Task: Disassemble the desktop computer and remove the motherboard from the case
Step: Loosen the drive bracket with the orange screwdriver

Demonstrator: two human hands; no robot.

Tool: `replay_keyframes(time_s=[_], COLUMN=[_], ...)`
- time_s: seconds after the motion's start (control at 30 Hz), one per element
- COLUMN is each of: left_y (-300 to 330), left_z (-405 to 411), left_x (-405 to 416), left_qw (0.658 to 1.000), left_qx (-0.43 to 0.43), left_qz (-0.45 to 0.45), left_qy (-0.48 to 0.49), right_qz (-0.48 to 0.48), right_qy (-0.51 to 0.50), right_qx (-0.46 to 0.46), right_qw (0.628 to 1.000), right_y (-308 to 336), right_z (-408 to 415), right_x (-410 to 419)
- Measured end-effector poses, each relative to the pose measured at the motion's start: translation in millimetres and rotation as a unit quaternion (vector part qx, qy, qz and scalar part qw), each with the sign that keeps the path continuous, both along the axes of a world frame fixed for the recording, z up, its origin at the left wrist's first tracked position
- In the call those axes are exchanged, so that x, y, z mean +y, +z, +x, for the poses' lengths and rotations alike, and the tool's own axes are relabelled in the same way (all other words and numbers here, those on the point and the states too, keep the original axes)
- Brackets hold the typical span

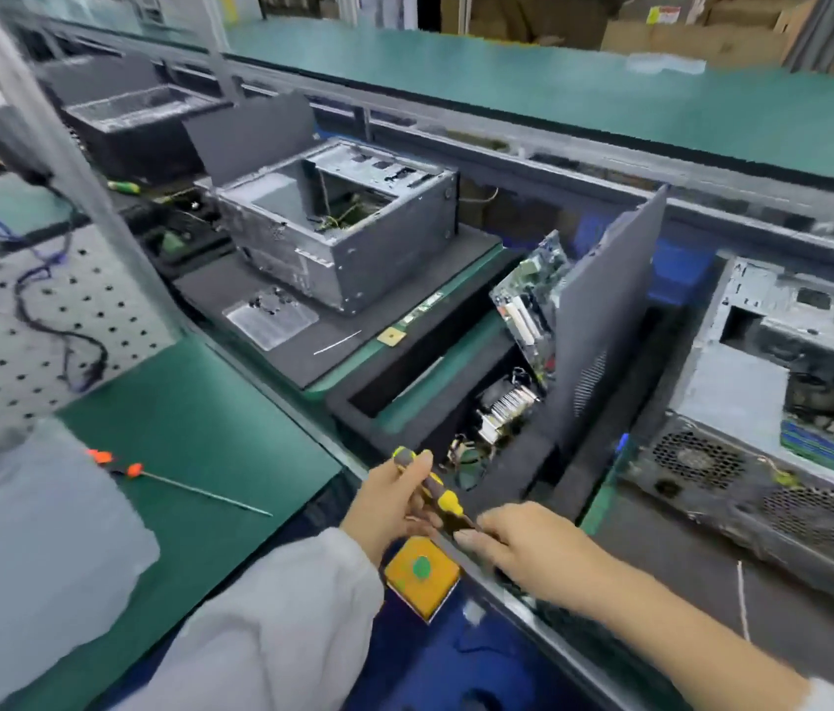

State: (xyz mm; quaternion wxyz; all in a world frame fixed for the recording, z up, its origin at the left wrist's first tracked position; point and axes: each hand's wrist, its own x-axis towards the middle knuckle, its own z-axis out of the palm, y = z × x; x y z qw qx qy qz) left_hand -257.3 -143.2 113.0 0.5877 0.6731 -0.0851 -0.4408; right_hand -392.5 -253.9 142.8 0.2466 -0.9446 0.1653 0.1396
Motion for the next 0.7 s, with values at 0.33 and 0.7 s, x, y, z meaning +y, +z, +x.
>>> replay_keyframes(time_s=[0.33, 0.7], left_y=[-90.5, -149.1], left_z=[107.4, 211.7], left_x=[140.6, 155.6], left_qw=[0.970, 0.938], left_qx=[-0.006, -0.035], left_qz=[0.163, 0.282], left_qy=[0.181, 0.200], right_qz=[-0.019, -0.136], right_qy=[0.096, 0.128], right_qx=[0.086, 0.155], right_qw=[0.992, 0.970], right_y=[-96.3, -154.7], right_z=[148.3, 298.1], right_x=[94.4, 104.1])
